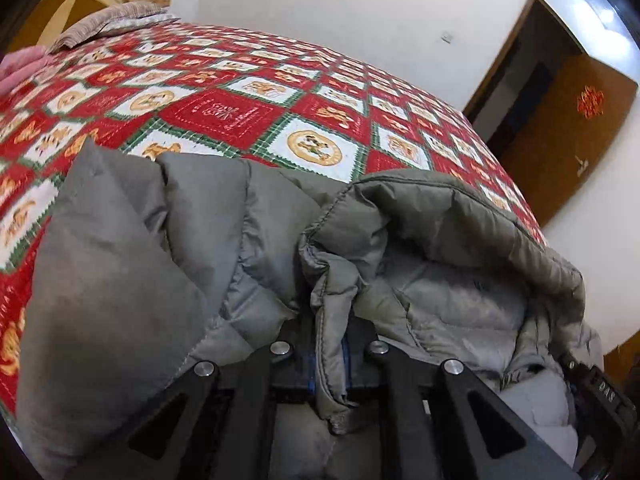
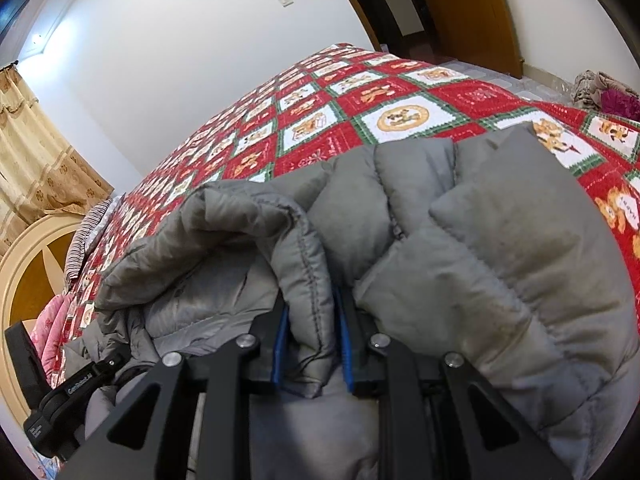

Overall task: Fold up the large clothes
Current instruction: 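Hold the hem with both grippers and fold it up toward the collar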

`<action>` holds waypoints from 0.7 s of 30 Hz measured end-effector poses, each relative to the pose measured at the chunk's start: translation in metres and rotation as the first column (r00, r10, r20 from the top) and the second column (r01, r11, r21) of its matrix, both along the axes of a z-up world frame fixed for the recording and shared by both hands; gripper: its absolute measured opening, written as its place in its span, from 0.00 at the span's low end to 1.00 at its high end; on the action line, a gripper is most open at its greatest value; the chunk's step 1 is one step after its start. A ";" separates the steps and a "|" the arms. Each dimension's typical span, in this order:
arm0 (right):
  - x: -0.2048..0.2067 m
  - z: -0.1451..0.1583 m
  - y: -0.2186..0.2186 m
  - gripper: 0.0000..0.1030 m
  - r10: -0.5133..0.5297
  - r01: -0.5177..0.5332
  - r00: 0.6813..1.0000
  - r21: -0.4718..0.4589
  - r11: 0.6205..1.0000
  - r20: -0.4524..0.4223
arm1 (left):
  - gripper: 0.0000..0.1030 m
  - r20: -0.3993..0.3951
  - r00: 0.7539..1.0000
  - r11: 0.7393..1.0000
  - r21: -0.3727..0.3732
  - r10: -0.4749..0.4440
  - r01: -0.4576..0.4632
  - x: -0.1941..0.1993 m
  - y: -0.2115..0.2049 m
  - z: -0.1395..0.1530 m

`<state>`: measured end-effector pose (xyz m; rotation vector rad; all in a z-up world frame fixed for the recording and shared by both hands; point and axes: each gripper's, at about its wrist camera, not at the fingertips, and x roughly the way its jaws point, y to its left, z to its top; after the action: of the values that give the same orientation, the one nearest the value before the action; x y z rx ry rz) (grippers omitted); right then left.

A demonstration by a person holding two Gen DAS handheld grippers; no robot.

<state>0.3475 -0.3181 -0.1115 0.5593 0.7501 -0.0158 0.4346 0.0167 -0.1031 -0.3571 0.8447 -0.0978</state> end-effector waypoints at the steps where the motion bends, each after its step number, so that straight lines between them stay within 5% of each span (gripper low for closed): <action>1: 0.000 0.000 0.000 0.21 0.000 0.000 1.000 0.002 1.000 0.000 | 0.10 0.003 1.000 1.000 -0.005 0.001 -0.001 0.000 0.000 -0.001; 7: -0.013 0.012 -0.009 0.28 -0.017 0.017 1.000 0.046 0.999 -0.002 | 0.10 0.042 0.999 1.000 -0.024 0.020 -0.019 -0.009 0.002 0.001; 10: -0.045 0.057 -0.013 0.48 -0.162 0.174 0.977 -0.078 0.982 0.137 | 0.10 0.051 0.998 0.999 -0.040 0.034 -0.032 -0.010 0.006 0.000; 13: -0.028 0.088 -0.004 0.52 -0.138 0.157 0.974 -0.095 0.983 0.178 | 0.11 0.053 0.998 0.999 -0.025 0.034 -0.033 -0.009 0.005 0.001; 17: 0.045 0.096 0.020 0.52 -0.060 0.067 0.995 -0.083 0.994 0.084 | 0.11 0.054 0.998 0.999 -0.030 0.031 -0.029 -0.008 0.006 0.001; 21: 0.084 0.050 0.041 0.49 0.060 -0.070 0.986 -0.061 0.996 -0.156 | 0.11 0.053 0.998 0.999 -0.042 0.027 -0.025 -0.009 0.007 0.000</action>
<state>0.4319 -0.2775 -0.0618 0.4740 0.9152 -0.0238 0.4259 0.0240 -0.1034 -0.4024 0.7856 -0.0999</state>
